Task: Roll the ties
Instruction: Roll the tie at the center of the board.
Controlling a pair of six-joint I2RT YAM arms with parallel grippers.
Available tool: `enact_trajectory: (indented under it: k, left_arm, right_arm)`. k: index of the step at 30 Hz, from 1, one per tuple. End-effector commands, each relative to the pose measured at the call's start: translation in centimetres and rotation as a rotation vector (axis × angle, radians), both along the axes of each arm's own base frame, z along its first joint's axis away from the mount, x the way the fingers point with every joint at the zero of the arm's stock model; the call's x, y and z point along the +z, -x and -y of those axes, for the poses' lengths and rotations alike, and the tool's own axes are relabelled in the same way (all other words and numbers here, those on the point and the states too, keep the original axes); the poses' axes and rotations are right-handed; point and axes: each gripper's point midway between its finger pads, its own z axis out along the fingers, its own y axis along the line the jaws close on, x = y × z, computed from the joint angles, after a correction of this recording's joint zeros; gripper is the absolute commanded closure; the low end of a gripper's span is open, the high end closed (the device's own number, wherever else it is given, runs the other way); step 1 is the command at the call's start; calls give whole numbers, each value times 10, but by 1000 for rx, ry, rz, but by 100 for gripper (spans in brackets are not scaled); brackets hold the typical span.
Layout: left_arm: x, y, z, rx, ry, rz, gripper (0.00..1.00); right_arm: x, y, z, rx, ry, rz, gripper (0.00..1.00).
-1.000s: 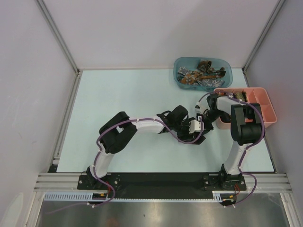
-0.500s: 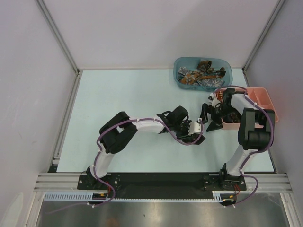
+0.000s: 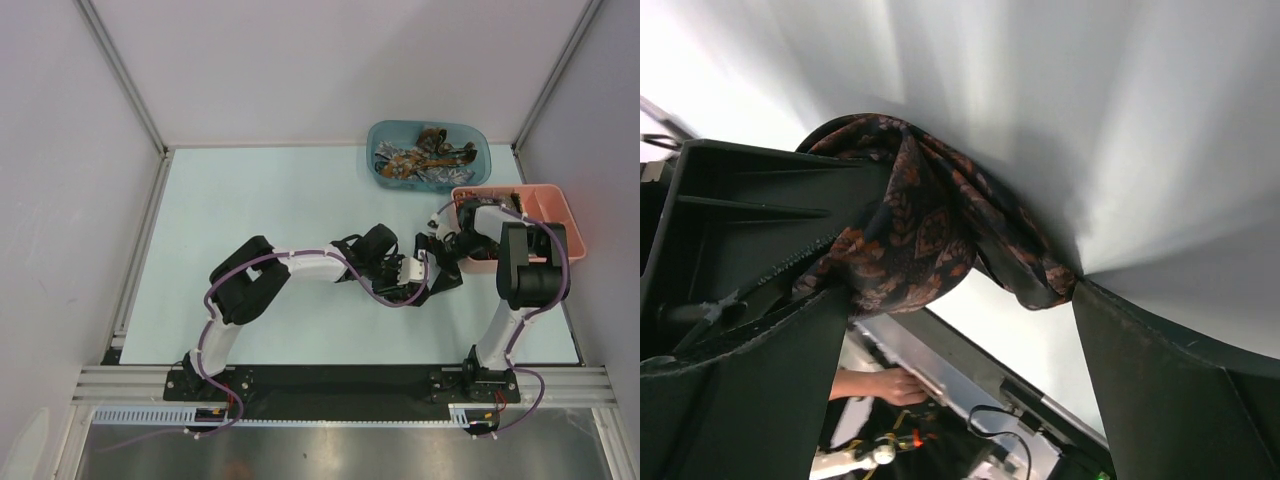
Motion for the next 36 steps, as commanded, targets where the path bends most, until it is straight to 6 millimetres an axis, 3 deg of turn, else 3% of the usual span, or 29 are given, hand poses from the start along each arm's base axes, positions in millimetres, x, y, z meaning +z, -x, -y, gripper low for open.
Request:
enact_trajectory:
  k: [1, 5, 11, 16, 30, 34, 36]
  left_arm:
    - [-26, 18, -29, 11, -121, -89, 84]
    - [-28, 16, -32, 23, -126, -103, 84]
    - [-30, 12, -36, 37, -124, -117, 85]
    - [-32, 14, -37, 36, -124, -123, 85]
    - [-32, 13, -37, 38, -118, -138, 85]
    - [-32, 13, -36, 38, -116, -140, 85]
    - [-32, 11, -37, 40, -115, -141, 85]
  right_arm:
    - [-11, -2, -14, 85, 57, 82, 0]
    - [2, -6, -34, 106, -31, 110, 4]
    - [22, -1, -41, 127, -87, 177, 12]
    - [44, -2, -45, 146, -140, 256, 4]
    - [56, 2, -69, 144, -270, 220, 6]
    - [58, 9, -74, 156, -308, 193, 12]
    - [54, 12, -75, 153, -310, 172, 19]
